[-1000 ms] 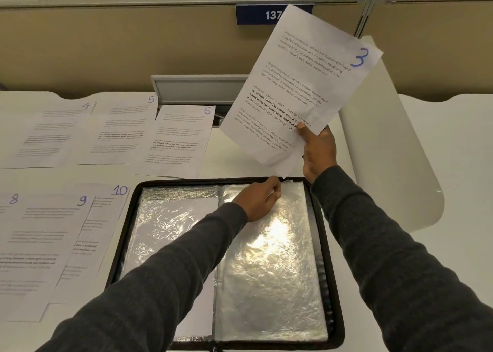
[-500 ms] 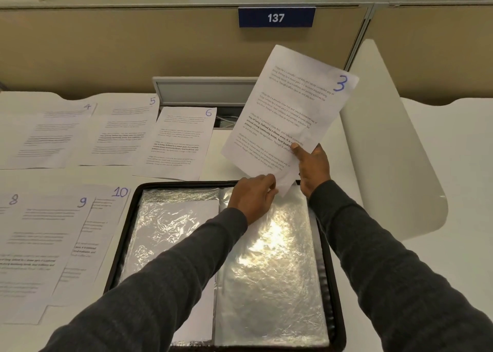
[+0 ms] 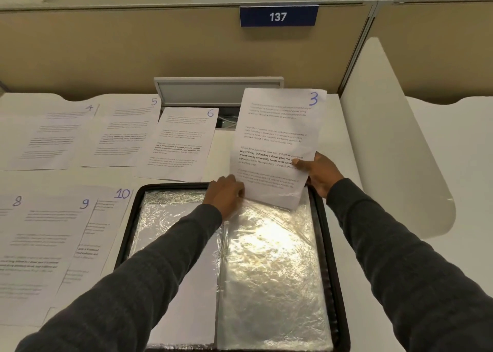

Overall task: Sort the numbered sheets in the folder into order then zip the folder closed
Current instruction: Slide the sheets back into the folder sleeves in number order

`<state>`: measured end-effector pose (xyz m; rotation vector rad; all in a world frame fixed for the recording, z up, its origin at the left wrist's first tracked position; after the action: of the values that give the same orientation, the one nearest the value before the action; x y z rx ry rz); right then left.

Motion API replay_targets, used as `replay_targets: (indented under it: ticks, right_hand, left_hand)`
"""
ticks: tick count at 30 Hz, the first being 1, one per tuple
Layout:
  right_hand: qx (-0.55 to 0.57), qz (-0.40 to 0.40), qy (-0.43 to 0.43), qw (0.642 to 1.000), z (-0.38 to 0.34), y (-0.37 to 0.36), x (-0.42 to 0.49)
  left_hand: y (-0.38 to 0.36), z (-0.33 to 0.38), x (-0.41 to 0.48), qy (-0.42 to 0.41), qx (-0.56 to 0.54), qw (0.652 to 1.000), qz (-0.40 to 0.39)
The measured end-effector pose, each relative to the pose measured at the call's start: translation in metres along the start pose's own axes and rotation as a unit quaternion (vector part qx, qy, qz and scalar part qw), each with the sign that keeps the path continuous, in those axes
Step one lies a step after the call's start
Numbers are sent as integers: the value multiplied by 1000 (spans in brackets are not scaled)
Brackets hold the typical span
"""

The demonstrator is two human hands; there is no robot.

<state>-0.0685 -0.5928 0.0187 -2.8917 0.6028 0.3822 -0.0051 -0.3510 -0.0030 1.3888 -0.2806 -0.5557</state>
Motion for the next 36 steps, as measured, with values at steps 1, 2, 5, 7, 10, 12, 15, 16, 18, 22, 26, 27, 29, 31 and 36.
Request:
replay_targets:
  ticks: [1,2,5,7,10,12,15,16,18,22,26,27,29,31,36]
  right_hand:
    - [-10,-7,-6,1000,0,0,2]
    - [-21,-11,-13,1000,0,0,4]
    - [-54,-31,-32,998,-1,-1,10]
    - [-85,-36,-37,995,-5,-1,14]
    - [-135,-24,-25,990,-13,3,21]
    - [-145,-23,-28,989,-16,6,25]
    - [-169,-45,-52,983,-16,7,26]
    - [-177,-60,-61,981,-16,5,25]
    - [-199,-96,-74,973,-14,1,22]
    - [-219,-131,-104,961,-7,-6,18]
    - [-268,-137,-83,950,0,-11,14]
    - [-275,-131,-76,950,-1,-13,12]
    - [-276,-112,-68,952,0,-17,10]
    - [-300,-97,-61,947,1,-20,6]
    - [-423,-91,6,902,0,-24,-13]
  left_hand:
    - [0,-3,0,9,-10,1000,14]
    - [-1,-5,1,21,-25,999,26]
    - [-5,-6,4,58,-78,994,42]
    - [-8,-4,5,82,-120,988,42]
    - [-12,-4,8,119,-177,977,11]
    - [-14,-3,10,130,-204,970,-6]
    - [-14,-4,13,131,-227,965,-6]
    - [-15,-4,14,130,-232,964,-8]
    - [-15,-3,16,124,-234,964,-7]
    - [-14,1,16,118,-205,972,13]
    - [-12,18,12,19,-170,985,23]
    - [-11,25,11,-9,-172,985,20]
    - [-11,39,11,-36,-189,981,18]
    - [-11,51,13,-40,-216,975,38]
    - [-11,57,24,-35,-222,972,60]
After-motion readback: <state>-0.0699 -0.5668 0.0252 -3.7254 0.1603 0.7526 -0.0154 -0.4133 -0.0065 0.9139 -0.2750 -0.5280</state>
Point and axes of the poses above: each hand's wrist, its own x-axis towards the middle knuckle, its own y-axis out of the back of the hand, z = x × y, the point moved 2 cm from there along x, towards the middle knuckle, and after that the axes turned 9 degrees about y, right-handed, at the moved point
